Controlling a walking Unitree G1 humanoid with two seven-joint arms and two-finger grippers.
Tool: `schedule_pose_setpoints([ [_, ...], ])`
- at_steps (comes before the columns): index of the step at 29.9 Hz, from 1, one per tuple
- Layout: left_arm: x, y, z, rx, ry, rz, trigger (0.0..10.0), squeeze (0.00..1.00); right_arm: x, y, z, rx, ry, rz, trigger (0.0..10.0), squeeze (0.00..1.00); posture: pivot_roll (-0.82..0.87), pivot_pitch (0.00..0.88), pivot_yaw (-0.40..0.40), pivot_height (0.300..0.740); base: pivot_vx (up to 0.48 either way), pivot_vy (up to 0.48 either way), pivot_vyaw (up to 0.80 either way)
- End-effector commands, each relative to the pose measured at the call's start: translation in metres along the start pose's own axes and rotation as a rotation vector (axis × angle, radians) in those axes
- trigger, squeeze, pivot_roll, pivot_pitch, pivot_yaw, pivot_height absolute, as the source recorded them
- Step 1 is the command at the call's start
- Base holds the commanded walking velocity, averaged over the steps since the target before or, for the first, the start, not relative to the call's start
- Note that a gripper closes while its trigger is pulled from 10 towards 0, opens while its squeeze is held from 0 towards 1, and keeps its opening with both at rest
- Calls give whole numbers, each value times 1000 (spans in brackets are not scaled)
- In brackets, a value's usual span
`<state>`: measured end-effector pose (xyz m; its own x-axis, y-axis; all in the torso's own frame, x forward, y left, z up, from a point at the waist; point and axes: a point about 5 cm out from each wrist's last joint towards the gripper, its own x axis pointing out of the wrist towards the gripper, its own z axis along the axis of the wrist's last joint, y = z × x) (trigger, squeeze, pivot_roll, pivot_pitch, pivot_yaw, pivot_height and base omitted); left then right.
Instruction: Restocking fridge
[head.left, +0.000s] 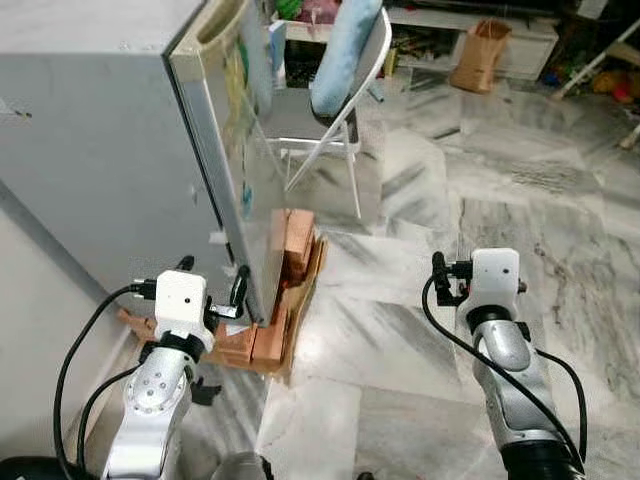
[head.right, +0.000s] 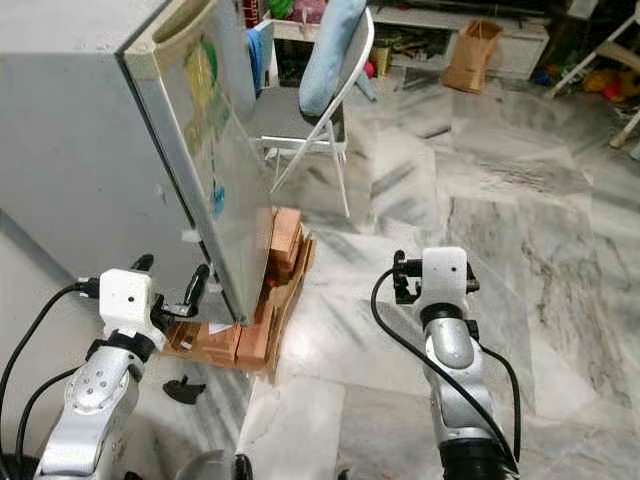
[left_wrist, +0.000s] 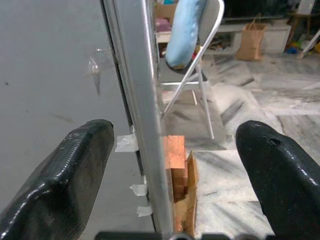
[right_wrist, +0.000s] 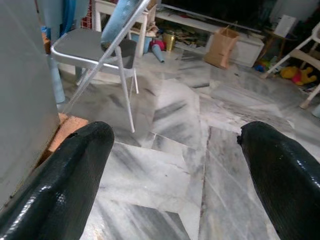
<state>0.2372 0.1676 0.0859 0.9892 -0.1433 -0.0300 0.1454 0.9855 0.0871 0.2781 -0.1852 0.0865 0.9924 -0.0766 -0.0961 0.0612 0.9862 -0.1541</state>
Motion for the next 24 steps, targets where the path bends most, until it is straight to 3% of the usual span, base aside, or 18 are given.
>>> schedule_pose_setpoints([
  [1, 3, -4, 7, -10, -32, -23, 10000, 0, -2, -7, 1, 2, 0, -18, 10000, 0, 93, 62, -18, 740, 446, 0, -475],
  [4, 2, -4, 7, -9, -32, -26, 10000, 0, -9, -7, 0, 6, 1, -12, 10000, 0, 95, 64, -21, 740, 444, 0, 0],
  [7, -5, 0, 5, -16, -23, 9, 10000, 0, -35, -6, -4, 18, 7, 34, 10000, 0, 90, 61, -15, 740, 429, 0, 0],
  [11, -8, 4, 4, -45, -23, 86, 10000, 0, -46, -4, -7, 24, 9, 67, 10000, 0, 84, 60, -9, 740, 165, 0, 0],
  [16, -5, 14, 4, -107, -7, 161, 10000, 0, -39, 1, -5, 21, -6, 86, 10000, 0, 86, 59, -1, 740, 0, 0, 0],
  [19, -2, 18, 7, -154, -9, 149, 10000, 0, -35, 2, -1, 25, -15, 87, 10000, 0, 86, 57, 3, 740, 0, 0, 0],
  [24, 5, 31, 12, -44, -36, 215, 10000, 0, -35, 14, 7, 18, -46, 160, 10000, 0, 87, 69, 15, 740, 0, 0, 0],
])
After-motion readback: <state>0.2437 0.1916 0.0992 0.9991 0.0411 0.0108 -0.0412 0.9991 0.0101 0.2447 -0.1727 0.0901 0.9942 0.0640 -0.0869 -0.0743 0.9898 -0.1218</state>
